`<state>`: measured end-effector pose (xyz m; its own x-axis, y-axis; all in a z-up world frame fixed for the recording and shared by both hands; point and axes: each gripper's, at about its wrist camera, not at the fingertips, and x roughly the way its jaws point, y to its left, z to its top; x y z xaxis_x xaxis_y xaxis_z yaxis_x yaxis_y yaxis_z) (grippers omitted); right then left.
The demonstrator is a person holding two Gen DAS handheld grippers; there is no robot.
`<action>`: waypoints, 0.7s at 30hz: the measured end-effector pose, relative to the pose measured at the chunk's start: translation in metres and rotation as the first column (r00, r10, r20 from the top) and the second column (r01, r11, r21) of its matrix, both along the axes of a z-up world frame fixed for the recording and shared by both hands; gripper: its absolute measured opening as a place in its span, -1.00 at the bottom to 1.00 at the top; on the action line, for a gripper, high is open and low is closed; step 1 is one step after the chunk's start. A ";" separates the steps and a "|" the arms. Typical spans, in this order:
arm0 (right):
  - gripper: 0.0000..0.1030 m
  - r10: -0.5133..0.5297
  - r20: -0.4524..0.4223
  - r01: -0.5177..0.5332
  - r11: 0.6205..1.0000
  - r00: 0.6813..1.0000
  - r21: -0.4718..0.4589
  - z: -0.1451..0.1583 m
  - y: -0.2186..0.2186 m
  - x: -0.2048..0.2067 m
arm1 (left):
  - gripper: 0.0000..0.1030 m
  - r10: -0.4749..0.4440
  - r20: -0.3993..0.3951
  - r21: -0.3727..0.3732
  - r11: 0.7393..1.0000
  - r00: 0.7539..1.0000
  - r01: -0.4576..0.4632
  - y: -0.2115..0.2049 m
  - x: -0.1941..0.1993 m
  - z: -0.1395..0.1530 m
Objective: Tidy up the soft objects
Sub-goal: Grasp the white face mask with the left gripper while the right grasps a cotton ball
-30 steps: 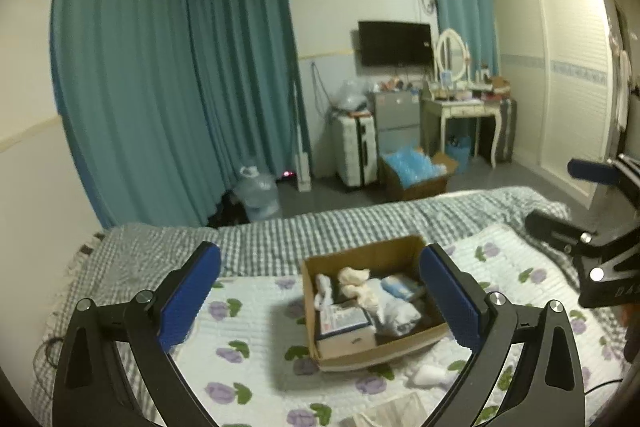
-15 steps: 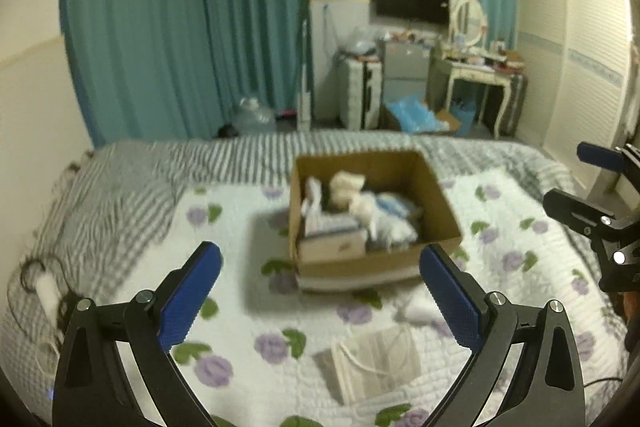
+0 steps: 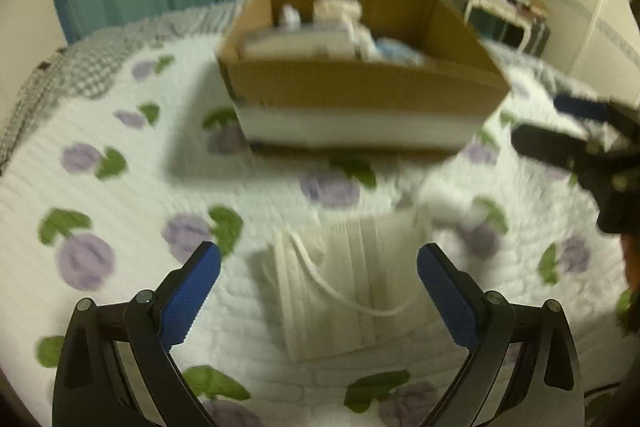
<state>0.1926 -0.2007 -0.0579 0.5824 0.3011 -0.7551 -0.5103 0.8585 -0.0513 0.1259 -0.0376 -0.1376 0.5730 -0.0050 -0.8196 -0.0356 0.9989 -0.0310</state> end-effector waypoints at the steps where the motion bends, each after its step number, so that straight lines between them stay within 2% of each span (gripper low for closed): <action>1: 1.00 0.005 -0.012 -0.005 1.000 1.000 -0.005 -0.005 0.001 0.003 | 0.93 -0.005 -0.017 0.003 1.000 1.000 0.005 -0.001 0.001 -0.007; 3: 1.00 0.016 -0.042 -0.016 1.000 0.999 -0.012 -0.019 0.004 0.010 | 0.84 -0.013 -0.063 -0.007 1.000 0.998 0.012 -0.004 0.006 -0.022; 5: 0.96 0.028 -0.071 -0.029 1.000 0.997 -0.012 -0.034 0.007 0.015 | 0.84 -0.048 -0.134 -0.037 0.998 0.990 0.043 -0.008 0.010 -0.040; 10: 0.68 0.052 -0.158 -0.054 0.998 0.986 -0.008 -0.071 0.015 0.021 | 0.83 -0.073 -0.119 -0.027 0.997 0.990 0.070 -0.012 0.008 -0.045; 12: 0.42 0.064 -0.187 -0.068 0.998 0.980 -0.015 -0.082 0.020 0.023 | 0.60 -0.083 -0.112 -0.036 0.996 0.990 0.080 -0.012 0.005 -0.043; 13: 0.21 0.069 -0.196 -0.074 0.997 0.978 -0.018 -0.085 0.022 0.023 | 0.54 -0.090 -0.105 -0.031 0.996 0.990 0.087 -0.012 0.003 -0.041; 14: 0.04 0.077 -0.207 -0.083 0.996 0.975 -0.022 -0.088 0.024 0.023 | 0.35 -0.095 -0.100 -0.029 0.995 0.990 0.093 -0.013 0.002 -0.039; 15: -0.05 0.092 -0.220 -0.099 0.995 0.971 -0.018 -0.090 0.026 0.022 | 0.16 -0.108 -0.093 -0.033 0.994 0.990 0.106 -0.012 0.000 -0.036; 16: -0.27 0.103 -0.225 -0.108 0.994 0.969 -0.011 -0.091 0.027 0.020 | 0.08 -0.120 -0.090 -0.038 0.992 0.989 0.117 -0.012 0.000 -0.034; 17: -0.43 0.113 -0.226 -0.118 0.993 0.967 -0.006 -0.091 0.028 0.019 | -0.09 -0.142 -0.088 -0.041 0.989 0.986 0.139 -0.013 -0.003 -0.033; 18: -0.44 0.123 -0.224 -0.127 0.992 0.967 -0.004 -0.091 0.030 0.017 | -0.26 -0.156 -0.083 -0.038 0.988 0.984 0.153 -0.012 -0.003 -0.030; 19: -0.48 0.134 -0.219 -0.138 0.990 0.967 -0.005 -0.091 0.031 0.014 | -0.31 -0.164 -0.079 -0.035 0.986 0.983 0.162 -0.012 -0.005 -0.029; 21: -0.55 0.137 -0.217 -0.145 0.989 0.966 -0.023 -0.092 0.034 0.010 | -0.59 -0.184 -0.076 -0.038 0.983 0.980 0.182 -0.009 -0.008 -0.025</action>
